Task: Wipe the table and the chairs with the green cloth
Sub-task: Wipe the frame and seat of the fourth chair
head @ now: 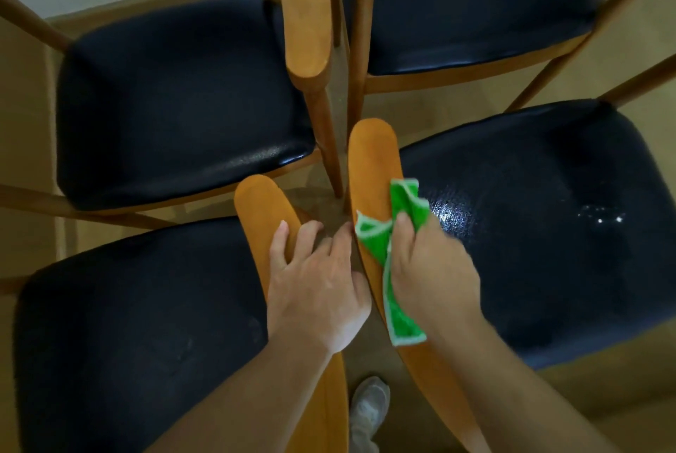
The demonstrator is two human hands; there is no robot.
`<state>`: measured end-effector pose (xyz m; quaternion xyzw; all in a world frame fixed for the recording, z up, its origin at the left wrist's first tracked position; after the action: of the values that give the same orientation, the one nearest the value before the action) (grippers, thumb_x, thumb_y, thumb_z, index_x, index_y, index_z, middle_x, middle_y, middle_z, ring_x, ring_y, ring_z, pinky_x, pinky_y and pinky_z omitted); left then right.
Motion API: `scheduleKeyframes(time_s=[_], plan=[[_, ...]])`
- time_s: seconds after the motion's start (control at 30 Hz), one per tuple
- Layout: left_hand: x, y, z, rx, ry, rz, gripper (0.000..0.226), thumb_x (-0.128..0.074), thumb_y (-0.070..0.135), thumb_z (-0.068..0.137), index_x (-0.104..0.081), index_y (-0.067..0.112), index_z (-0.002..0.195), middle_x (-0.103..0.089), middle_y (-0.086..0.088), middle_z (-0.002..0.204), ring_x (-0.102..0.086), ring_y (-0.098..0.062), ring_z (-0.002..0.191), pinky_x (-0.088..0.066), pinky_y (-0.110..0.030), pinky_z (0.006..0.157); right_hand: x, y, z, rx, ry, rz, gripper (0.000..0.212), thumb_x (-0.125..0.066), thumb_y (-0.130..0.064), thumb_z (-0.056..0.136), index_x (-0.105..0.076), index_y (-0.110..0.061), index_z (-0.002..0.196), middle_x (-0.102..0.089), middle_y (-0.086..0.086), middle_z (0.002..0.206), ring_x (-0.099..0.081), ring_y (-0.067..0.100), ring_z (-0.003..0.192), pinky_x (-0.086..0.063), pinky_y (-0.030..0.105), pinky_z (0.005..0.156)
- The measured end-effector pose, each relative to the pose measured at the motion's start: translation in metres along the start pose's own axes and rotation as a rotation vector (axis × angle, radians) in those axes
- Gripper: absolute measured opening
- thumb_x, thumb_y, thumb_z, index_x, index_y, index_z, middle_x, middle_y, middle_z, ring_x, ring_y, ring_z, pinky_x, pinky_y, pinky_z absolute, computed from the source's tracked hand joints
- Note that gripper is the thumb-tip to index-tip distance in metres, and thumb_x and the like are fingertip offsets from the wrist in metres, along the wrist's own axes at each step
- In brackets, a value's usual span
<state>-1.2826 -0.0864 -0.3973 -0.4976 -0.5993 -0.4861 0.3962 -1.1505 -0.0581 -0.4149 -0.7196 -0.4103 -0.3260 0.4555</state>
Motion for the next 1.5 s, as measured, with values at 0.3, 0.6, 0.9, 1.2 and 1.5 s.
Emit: scheduleKeyframes(time_s=[0.3,0.6,0.9,1.2,1.5], plan=[[-0.003,0.000,0.001,0.000,0.018,0.008,0.057,-0.025,0.040,0.081,-0.060,0.024,0.123,-0.070,0.013,0.096,-0.048,-0.016,0.122,-0.014,-0.047,0.113,0.020,-0.051,0.098,0.041,0.105,0.301,0.038,-0.026,-0.052,0.101,-0.044,-0.018,0.100,-0.055,0.006,0.091,-0.054,0.025,0.080,-0.039,0.037,0.067],[-0.003,-0.001,0.001,0.008,-0.004,0.011,0.055,-0.023,0.040,0.082,-0.058,0.029,0.122,-0.068,0.017,0.098,-0.043,-0.012,0.125,-0.009,-0.045,0.114,0.003,0.025,-0.045,0.031,0.023,0.039,0.052,-0.002,-0.066,0.083,-0.037,-0.029,0.089,-0.048,-0.008,0.066,-0.063,0.026,0.070,-0.046,0.037,0.062],[-0.003,-0.002,0.001,-0.015,0.041,0.006,0.046,-0.032,0.038,0.080,-0.062,0.027,0.113,-0.069,0.016,0.092,-0.049,-0.015,0.119,-0.011,-0.044,0.112,0.006,-0.019,0.013,-0.008,0.162,0.099,0.032,-0.024,-0.051,0.097,-0.034,-0.022,0.091,-0.047,-0.003,0.074,-0.062,0.035,0.082,-0.035,0.037,0.064],[-0.004,0.000,0.000,-0.031,0.099,-0.005,0.052,-0.023,0.042,0.079,-0.065,0.028,0.105,-0.070,0.011,0.096,-0.048,-0.015,0.120,-0.011,-0.044,0.113,0.006,-0.051,0.044,0.126,0.252,0.004,0.058,-0.027,-0.046,0.101,-0.018,-0.019,0.152,-0.023,0.002,0.158,-0.046,0.030,0.127,-0.039,0.047,0.089],[-0.003,0.000,-0.001,-0.054,0.127,-0.007,0.058,-0.013,0.042,0.080,-0.064,0.029,0.106,-0.057,0.016,0.079,-0.046,-0.013,0.119,-0.006,-0.043,0.113,-0.003,0.042,-0.088,0.064,0.230,-0.088,0.043,-0.023,-0.051,0.092,-0.049,-0.023,0.113,-0.058,-0.009,0.080,-0.063,0.019,0.074,-0.042,0.034,0.068]])
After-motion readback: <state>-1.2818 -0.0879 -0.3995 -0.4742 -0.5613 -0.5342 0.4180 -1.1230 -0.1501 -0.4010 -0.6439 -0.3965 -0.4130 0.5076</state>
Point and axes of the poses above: each hand's wrist, its own z-axis towards the middle knuckle, its own x-axis out of the back of the hand, y = z × x, the point moved 5 cm from there along z, towards the middle knuckle
